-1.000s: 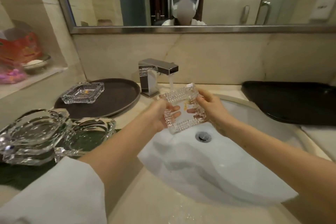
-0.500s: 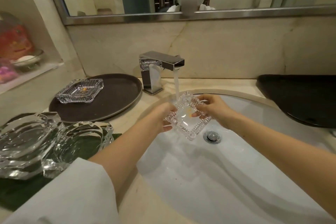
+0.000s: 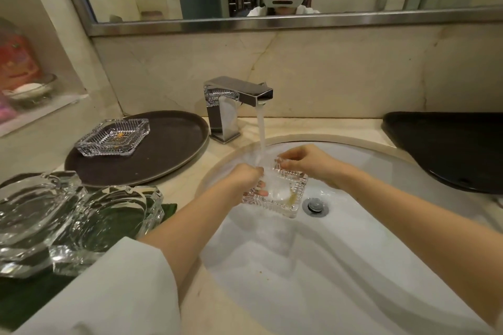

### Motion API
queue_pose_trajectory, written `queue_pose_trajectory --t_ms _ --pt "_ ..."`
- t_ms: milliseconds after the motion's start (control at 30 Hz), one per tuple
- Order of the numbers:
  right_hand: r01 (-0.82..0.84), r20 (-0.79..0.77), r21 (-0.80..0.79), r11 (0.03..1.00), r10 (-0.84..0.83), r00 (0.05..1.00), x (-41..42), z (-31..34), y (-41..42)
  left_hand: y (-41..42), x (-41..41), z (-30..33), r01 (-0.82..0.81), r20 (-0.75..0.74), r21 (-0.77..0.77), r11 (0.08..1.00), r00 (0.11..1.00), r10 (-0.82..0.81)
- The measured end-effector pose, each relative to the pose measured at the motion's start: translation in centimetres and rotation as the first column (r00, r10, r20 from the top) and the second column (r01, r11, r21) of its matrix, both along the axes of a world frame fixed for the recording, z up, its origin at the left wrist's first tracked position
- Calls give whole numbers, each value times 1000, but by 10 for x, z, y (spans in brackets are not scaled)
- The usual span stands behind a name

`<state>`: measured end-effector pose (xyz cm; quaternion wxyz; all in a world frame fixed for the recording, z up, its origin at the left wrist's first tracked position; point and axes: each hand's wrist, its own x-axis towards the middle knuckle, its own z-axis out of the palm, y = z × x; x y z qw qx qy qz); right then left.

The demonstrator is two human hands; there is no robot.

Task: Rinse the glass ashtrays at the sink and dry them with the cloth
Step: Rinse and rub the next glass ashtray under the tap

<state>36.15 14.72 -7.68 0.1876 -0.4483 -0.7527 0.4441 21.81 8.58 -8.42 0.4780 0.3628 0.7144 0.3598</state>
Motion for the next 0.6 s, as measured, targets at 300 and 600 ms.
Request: queue_pose_trajectory --t_ms 300,600 --pt "151 44 413 898 -186 982 13 -8 -8 2 -3 -1 -115 40 27 993 993 114" --pt "-519 679 516 681 44 733 6 -15 -50 2 -5 -2 -93 -4 1 996 996 93"
